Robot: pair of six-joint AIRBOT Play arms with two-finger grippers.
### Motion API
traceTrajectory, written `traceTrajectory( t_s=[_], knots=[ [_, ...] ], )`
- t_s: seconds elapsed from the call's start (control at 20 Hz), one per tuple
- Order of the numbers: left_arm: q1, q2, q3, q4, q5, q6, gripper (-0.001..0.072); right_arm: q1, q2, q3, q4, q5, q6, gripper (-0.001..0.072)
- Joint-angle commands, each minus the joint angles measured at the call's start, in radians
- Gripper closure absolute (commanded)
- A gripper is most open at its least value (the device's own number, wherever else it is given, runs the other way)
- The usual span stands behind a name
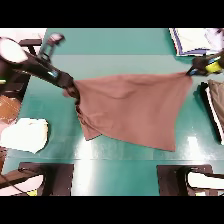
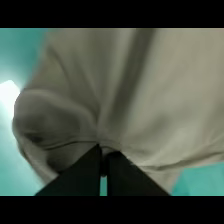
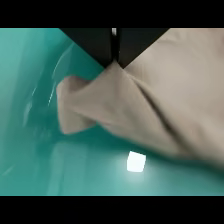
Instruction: Fold the shirts.
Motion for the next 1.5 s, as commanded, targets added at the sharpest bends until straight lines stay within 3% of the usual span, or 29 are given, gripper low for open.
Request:
traceTrajectory(
  t_s=[0.0, 0.25, 0.45, 0.5, 0.55, 0.8, 0.9, 1.0, 1.2, 1.45],
  knots=[
    [0.0, -0.143, -0.085, -0.018, 0.098, 0.054, 0.0681, 0.01, -0.09, -0.073, -0.008, -0.028, 0.001, 0.0697],
    [-0.01, -0.044, -0.101, -0.016, -0.028, 0.052, 0.0683, 0.002, 0.04, -0.157, -0.012, -0.036, 0.0, 0.0696],
    [-0.066, 0.096, -0.25, -0.02, -0.068, 0.019, 0.0677, 0.0, 0.19, -0.325, -0.011, -0.095, 0.0, 0.0696],
    [-0.07, 0.103, -0.268, -0.02, -0.075, 0.01, 0.0439, 0.0, 0.22, -0.36, -0.011, -0.122, 0.0, 0.0696],
    [-0.07, 0.103, -0.27, -0.02, -0.072, -0.005, 0.0116, 0.0, 0.245, -0.389, -0.009, -0.153, 0.0, 0.0696],
    [-0.033, 0.103, -0.191, -0.012, 0.1, -0.013, 0.0095, 0.0, 0.276, -0.406, -0.002, -0.158, 0.001, 0.0696],
    [0.029, 0.095, -0.179, -0.014, 0.257, -0.069, 0.0095, 0.0, 0.276, -0.393, 0.0, -0.154, 0.0, 0.0696],
    [0.093, 0.034, -0.17, -0.04, 0.33, -0.105, 0.0096, 0.0, 0.276, -0.384, 0.0, -0.161, 0.001, 0.0696],
    [0.129, -0.17, -0.163, -0.201, 0.341, 0.0, 0.0096, 0.001, 0.276, -0.385, 0.0, -0.16, 0.001, 0.0696],
    [0.127, -0.339, -0.114, -0.308, 0.322, 0.033, 0.0097, 0.002, 0.276, -0.385, 0.0, -0.159, 0.001, 0.0695]
  ],
)
